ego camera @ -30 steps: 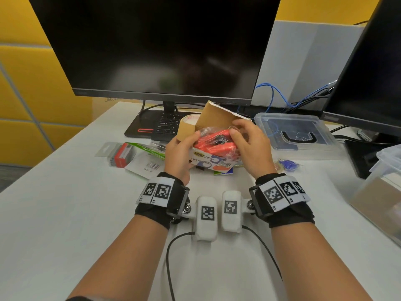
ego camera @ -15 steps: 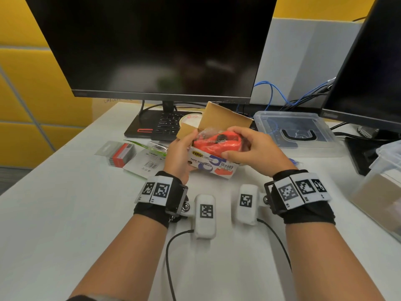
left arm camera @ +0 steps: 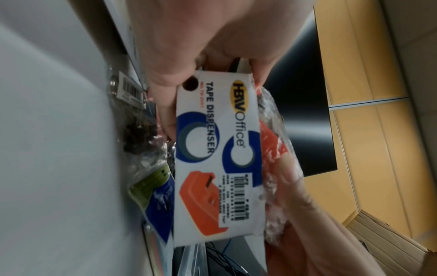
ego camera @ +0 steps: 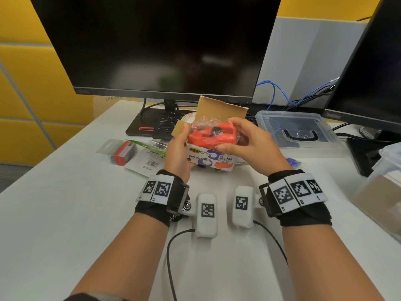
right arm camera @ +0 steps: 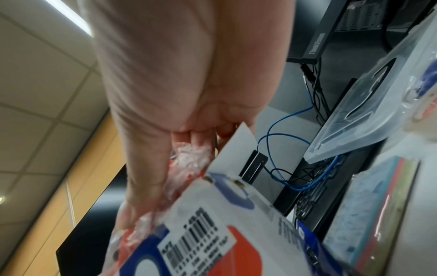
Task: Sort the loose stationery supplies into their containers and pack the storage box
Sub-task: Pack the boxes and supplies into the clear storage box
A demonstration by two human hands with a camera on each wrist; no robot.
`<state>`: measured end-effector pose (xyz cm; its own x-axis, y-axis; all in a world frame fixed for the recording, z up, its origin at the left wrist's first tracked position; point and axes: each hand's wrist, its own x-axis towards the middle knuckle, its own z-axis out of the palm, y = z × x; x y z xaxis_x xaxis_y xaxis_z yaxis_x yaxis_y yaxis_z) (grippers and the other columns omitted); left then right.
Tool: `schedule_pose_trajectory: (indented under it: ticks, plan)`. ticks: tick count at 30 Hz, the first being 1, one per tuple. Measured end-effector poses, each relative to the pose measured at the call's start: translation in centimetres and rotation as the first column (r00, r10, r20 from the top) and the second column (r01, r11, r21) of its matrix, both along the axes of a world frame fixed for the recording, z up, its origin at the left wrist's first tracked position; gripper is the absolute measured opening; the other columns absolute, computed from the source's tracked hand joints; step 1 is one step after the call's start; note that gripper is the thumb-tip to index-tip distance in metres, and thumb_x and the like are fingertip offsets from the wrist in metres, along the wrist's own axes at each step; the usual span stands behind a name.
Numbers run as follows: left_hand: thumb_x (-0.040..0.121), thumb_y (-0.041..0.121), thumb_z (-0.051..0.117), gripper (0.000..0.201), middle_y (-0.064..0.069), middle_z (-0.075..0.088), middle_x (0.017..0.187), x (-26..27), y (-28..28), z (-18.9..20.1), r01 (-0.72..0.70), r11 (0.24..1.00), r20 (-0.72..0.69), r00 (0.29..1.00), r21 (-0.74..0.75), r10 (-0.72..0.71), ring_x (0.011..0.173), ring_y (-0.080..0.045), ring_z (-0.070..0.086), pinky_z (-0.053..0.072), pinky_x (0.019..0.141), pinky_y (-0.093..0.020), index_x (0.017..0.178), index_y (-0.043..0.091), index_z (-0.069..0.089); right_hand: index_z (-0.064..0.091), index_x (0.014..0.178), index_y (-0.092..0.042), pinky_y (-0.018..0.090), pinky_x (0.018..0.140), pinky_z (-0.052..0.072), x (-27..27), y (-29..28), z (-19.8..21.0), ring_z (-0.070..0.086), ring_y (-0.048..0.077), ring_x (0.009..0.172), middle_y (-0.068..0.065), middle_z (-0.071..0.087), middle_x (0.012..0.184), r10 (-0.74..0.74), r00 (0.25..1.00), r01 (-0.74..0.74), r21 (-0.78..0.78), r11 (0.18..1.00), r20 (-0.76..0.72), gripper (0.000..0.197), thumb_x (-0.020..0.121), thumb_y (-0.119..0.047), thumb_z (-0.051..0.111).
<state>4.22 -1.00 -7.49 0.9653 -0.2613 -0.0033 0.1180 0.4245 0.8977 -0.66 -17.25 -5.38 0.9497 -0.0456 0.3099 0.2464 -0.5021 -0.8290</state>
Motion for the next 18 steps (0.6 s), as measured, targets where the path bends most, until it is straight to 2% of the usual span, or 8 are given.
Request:
schedule_pose_trajectory:
  ticks: [2, 5, 8, 10, 13, 15, 18]
  plan:
    - [0.099, 0.036, 0.040, 0.028, 0.001, 0.074, 0.086, 0.1, -0.1, 0.0, -0.011, 1.000, -0.004, 1.000, -0.016, 0.011, 0.086, -0.020, 0.069, 0.055, 0.081, -0.042, 0.098, 0.022, 0.064, 0.046, 0.111, -0.026, 0.026, 0.082, 0.056, -0.2, 0.0, 0.2, 0.064, 0.008, 0.101, -0.005, 0.065, 0.113, 0.025, 0.999, -0.026, 0.065, 0.998, 0.023, 0.050, 0.072, -0.021, 0.078]
    - [0.098, 0.036, 0.042, 0.029, -0.003, 0.072, 0.095, 0.0, -0.1, 0.0, -0.021, 1.000, -0.010, 1.000, -0.023, 0.021, 0.093, -0.024, 0.068, 0.053, 0.087, -0.045, 0.104, 0.019, 0.065, 0.046, 0.097, -0.025, 0.027, 0.076, 0.057, -0.5, -0.2, 0.3, 0.067, 0.009, 0.092, -0.007, 0.068, 0.102, 0.048, 0.998, -0.052, 0.092, 0.994, 0.039, 0.042, 0.070, -0.017, 0.078]
    - [0.097, 0.036, 0.044, 0.030, -0.002, 0.073, 0.095, -0.2, 0.0, 0.0, -0.021, 0.999, -0.012, 1.000, -0.033, 0.020, 0.090, -0.021, 0.069, 0.053, 0.087, -0.045, 0.108, 0.018, 0.064, 0.048, 0.092, -0.025, 0.018, 0.070, 0.055, -0.5, -0.1, 0.2, 0.066, 0.001, 0.088, -0.010, 0.067, 0.097, 0.027, 0.998, -0.031, 0.076, 0.997, 0.058, 0.040, 0.068, -0.017, 0.080]
    - [0.094, 0.039, 0.048, 0.036, -0.007, 0.071, 0.106, -0.4, 0.0, 0.1, 0.004, 0.999, -0.013, 1.000, -0.051, -0.005, 0.099, -0.026, 0.067, 0.051, 0.091, -0.050, 0.117, 0.015, 0.062, 0.051, 0.094, -0.026, 0.016, 0.069, 0.053, -0.4, 0.0, 0.4, 0.065, 0.000, 0.088, -0.009, 0.067, 0.100, -0.022, 0.995, 0.018, 0.042, 0.999, 0.097, 0.040, 0.068, -0.023, 0.081]
    - [0.085, 0.044, 0.055, 0.046, -0.012, 0.066, 0.118, -0.7, -0.2, 0.2, 0.088, 0.991, 0.013, 0.996, -0.099, -0.087, 0.110, -0.029, 0.062, 0.046, 0.098, -0.050, 0.121, 0.015, 0.060, 0.056, 0.107, -0.031, 0.026, 0.077, 0.055, -0.4, -0.4, 0.6, 0.064, 0.009, 0.097, -0.006, 0.066, 0.108, -0.060, 0.986, 0.051, 0.059, 0.997, 0.154, 0.045, 0.070, -0.032, 0.080]
    - [0.083, 0.045, 0.053, 0.043, -0.010, 0.067, 0.115, -0.9, -0.3, 0.3, 0.158, 0.976, 0.022, 0.987, -0.148, -0.157, 0.108, -0.025, 0.063, 0.047, 0.097, -0.047, 0.116, 0.019, 0.062, 0.058, 0.116, -0.032, 0.030, 0.078, 0.056, -0.5, -0.6, 0.7, 0.063, 0.011, 0.099, -0.006, 0.065, 0.110, -0.065, 0.986, 0.045, 0.132, 0.990, 0.154, 0.047, 0.072, -0.031, 0.077]
    - [0.081, 0.050, 0.052, 0.051, -0.013, 0.066, 0.117, -1.1, -0.3, 0.3, 0.238, 0.953, -0.031, 0.968, -0.186, -0.247, 0.109, -0.030, 0.063, 0.050, 0.091, -0.053, 0.122, 0.019, 0.058, 0.062, 0.116, -0.029, 0.031, 0.077, 0.058, -0.5, -0.5, 0.6, 0.064, 0.010, 0.099, -0.004, 0.066, 0.107, -0.069, 0.987, 0.049, 0.140, 0.989, 0.144, 0.042, 0.076, -0.028, 0.074]
